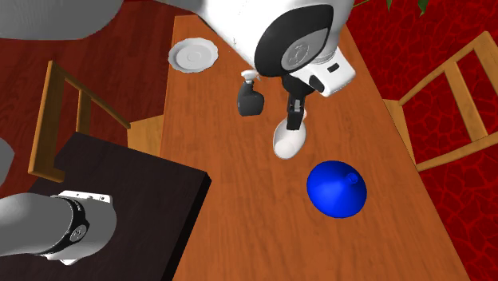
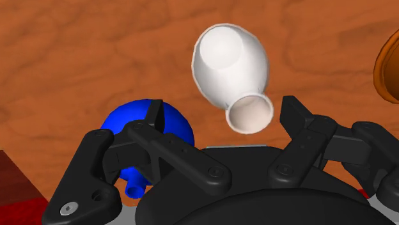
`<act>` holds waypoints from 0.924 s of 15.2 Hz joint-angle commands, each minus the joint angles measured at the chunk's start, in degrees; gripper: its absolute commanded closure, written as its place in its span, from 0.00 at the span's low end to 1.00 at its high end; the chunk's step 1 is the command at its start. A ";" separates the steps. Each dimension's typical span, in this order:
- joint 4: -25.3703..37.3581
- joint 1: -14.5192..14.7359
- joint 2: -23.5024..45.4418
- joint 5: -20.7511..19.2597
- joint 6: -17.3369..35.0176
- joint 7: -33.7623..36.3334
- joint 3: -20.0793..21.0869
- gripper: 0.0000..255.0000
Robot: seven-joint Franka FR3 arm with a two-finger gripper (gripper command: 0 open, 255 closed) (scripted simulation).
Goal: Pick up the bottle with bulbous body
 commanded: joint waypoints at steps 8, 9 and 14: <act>6.86 5.67 10.69 -6.96 2.11 5.44 -3.55 0.00; 6.75 5.83 11.16 -7.30 2.64 5.67 -3.79 0.00; 6.60 6.13 11.94 -7.86 3.48 6.07 -4.18 1.00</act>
